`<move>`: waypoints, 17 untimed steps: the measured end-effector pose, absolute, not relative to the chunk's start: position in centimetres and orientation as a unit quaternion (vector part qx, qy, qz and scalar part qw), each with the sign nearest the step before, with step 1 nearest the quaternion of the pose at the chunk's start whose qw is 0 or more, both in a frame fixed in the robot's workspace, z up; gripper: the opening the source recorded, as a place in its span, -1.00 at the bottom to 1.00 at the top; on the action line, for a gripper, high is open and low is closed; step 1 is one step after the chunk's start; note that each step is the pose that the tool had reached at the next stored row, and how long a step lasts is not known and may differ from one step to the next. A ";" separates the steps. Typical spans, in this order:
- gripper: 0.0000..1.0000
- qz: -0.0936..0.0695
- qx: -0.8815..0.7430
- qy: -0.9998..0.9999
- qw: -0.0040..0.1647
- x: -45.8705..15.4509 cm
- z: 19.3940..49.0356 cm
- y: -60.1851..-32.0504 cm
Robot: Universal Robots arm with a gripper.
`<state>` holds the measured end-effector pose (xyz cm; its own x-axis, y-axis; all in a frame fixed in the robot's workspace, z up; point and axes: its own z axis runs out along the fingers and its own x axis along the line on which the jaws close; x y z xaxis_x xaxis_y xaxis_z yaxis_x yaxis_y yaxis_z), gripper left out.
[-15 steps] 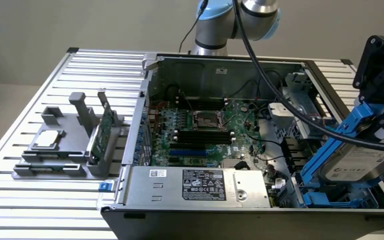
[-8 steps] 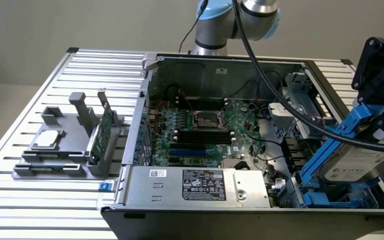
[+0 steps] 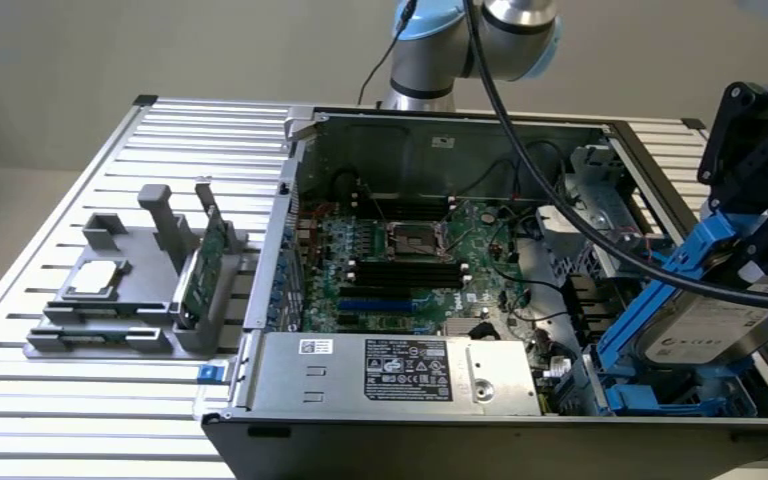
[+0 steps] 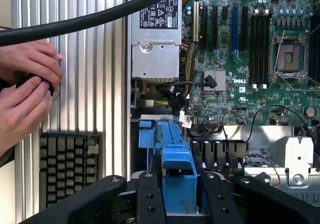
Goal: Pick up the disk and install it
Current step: 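Pick up the disk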
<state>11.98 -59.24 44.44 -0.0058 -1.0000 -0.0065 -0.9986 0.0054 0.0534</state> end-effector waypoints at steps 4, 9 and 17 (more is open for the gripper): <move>-0.35 -0.022 0.705 -0.709 0.017 12.1 44.3 -59.2; -0.35 -0.021 0.705 -0.709 0.019 12.1 44.1 -59.2; -0.35 -0.022 0.705 -0.709 0.021 12.3 43.7 -59.2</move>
<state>12.26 -59.18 43.66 -0.0060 -1.0000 -0.0019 -0.9981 0.0059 0.0609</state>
